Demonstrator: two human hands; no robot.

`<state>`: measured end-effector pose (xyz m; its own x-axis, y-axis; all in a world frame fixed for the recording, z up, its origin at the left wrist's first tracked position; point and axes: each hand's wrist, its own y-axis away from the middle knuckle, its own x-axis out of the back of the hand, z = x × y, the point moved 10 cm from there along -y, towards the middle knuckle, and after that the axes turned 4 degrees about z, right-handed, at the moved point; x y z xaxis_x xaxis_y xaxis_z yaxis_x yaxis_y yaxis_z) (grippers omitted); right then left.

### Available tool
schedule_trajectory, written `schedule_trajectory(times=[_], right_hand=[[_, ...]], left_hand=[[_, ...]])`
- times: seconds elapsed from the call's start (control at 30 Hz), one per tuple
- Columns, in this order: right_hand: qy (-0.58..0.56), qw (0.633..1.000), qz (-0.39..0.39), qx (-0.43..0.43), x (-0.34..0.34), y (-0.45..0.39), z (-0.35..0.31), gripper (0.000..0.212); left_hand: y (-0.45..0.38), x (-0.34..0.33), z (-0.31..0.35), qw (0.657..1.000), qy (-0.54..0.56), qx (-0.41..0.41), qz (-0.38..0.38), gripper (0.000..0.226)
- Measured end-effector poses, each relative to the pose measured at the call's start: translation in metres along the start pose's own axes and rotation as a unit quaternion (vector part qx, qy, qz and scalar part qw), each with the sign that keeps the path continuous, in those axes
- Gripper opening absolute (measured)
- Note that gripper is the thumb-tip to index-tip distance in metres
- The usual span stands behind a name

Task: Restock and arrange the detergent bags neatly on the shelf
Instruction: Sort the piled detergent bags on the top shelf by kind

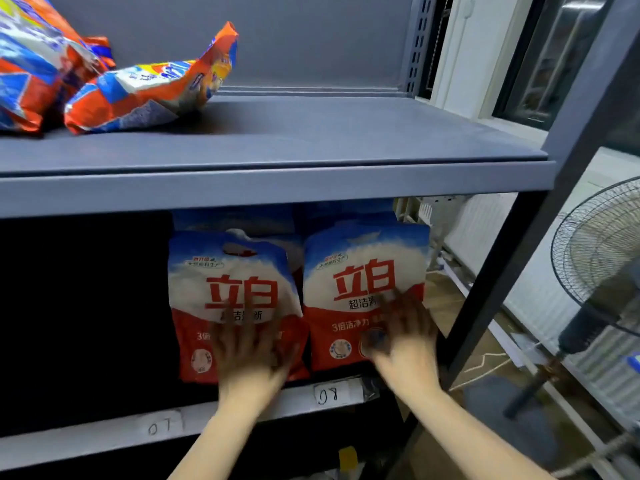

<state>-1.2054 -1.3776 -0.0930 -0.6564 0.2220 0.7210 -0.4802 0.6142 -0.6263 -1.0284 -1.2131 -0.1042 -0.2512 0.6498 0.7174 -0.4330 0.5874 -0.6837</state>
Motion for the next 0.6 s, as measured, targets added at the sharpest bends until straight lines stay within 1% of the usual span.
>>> schedule_trajectory(times=[0.03,0.07,0.1,0.17,0.27,0.37,0.43,0.5,0.6], right_hand=[[0.018,0.998,-0.041,0.048,-0.014,0.01,-0.009,0.073],[0.035,0.994,-0.074,0.077,-0.027,0.016,-0.013,0.072],[0.045,0.991,-0.088,0.09,-0.036,0.02,-0.013,0.07],[0.054,0.99,-0.096,0.091,-0.044,0.017,-0.008,0.067],[0.056,0.988,-0.108,0.098,-0.051,0.013,-0.005,0.069],[0.048,0.987,-0.121,0.098,-0.05,0.012,-0.004,0.071],[0.048,0.986,-0.136,0.081,-0.049,0.014,-0.004,0.071],[0.047,0.985,-0.152,0.064,-0.051,0.015,-0.002,0.071],[0.032,0.981,-0.179,0.06,-0.057,0.014,0.001,0.072]], left_hand=[[-0.001,-0.012,0.019,0.997,-0.012,-0.069,-0.03,0.059],[-0.003,-0.024,0.03,0.992,-0.027,-0.106,-0.059,0.056],[-0.008,-0.036,0.032,0.989,-0.04,-0.108,-0.088,0.054],[-0.02,-0.052,0.027,0.989,-0.057,-0.064,-0.121,0.055],[-0.03,-0.064,0.022,0.986,-0.06,-0.013,-0.152,0.065],[-0.024,-0.062,0.019,0.986,-0.045,0.003,-0.162,0.069],[-0.011,-0.055,0.013,0.985,-0.048,0.014,-0.163,0.068],[0.004,-0.048,0.009,0.985,-0.053,0.018,-0.165,0.072],[0.014,-0.047,0.005,0.981,-0.05,0.031,-0.185,0.076]])
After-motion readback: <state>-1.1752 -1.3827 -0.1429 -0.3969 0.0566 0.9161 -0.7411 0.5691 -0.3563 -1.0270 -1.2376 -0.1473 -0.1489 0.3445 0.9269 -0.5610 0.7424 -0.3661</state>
